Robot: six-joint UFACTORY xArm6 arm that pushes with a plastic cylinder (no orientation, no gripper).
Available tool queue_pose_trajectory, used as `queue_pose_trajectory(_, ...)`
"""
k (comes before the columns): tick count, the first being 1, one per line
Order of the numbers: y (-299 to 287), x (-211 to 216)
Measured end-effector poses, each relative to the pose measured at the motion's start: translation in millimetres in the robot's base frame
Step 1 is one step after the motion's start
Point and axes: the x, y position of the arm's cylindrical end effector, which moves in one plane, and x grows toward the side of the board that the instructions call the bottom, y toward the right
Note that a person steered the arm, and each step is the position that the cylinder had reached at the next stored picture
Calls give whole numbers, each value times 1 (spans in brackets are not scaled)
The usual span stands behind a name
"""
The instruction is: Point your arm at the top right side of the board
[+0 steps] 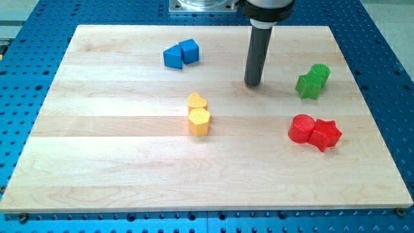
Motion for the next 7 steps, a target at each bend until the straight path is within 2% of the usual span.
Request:
queue_pose_trajectory(2,-3,-13)
queue_pose_trajectory(3,-3,-49)
queue_pose_trajectory(7,-4,-62)
